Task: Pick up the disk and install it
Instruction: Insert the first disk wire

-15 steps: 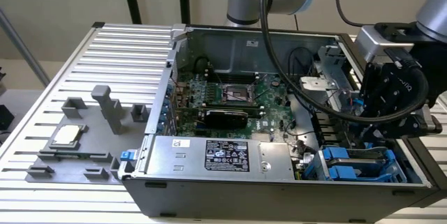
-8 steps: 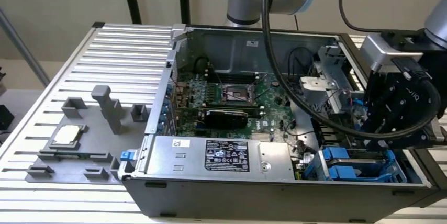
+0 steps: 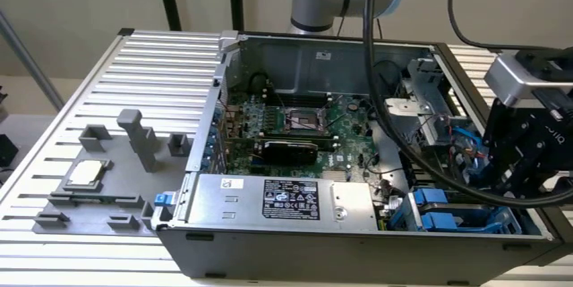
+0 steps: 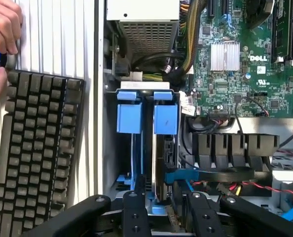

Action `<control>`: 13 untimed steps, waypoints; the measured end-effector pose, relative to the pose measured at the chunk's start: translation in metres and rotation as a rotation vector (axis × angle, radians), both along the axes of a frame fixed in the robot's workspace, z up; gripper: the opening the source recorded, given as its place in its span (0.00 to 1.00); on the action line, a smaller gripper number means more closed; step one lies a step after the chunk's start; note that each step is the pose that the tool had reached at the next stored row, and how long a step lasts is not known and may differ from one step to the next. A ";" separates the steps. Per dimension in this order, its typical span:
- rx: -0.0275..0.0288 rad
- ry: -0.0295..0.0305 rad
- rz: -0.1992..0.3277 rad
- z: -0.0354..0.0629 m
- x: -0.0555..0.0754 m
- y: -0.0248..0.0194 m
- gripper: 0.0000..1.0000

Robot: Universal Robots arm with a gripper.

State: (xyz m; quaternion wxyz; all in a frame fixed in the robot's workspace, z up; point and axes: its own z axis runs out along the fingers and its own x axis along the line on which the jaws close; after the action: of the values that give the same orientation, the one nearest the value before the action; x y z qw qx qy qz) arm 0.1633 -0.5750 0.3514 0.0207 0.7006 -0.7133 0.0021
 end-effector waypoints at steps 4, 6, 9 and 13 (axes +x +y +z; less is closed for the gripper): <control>0.0141 0.0000 0.010 0.0004 0.006 -0.0002 1.00; 0.0198 0.0001 0.024 0.0004 0.008 -0.0002 1.00; 0.0248 0.0002 0.048 0.0004 0.009 -0.0002 1.00; 0.0339 0.0005 0.087 0.0004 0.010 -0.0002 1.00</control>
State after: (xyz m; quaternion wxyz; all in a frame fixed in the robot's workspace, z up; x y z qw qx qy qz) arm 0.1734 -0.5752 0.3518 0.0089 0.7311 -0.6822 -0.0093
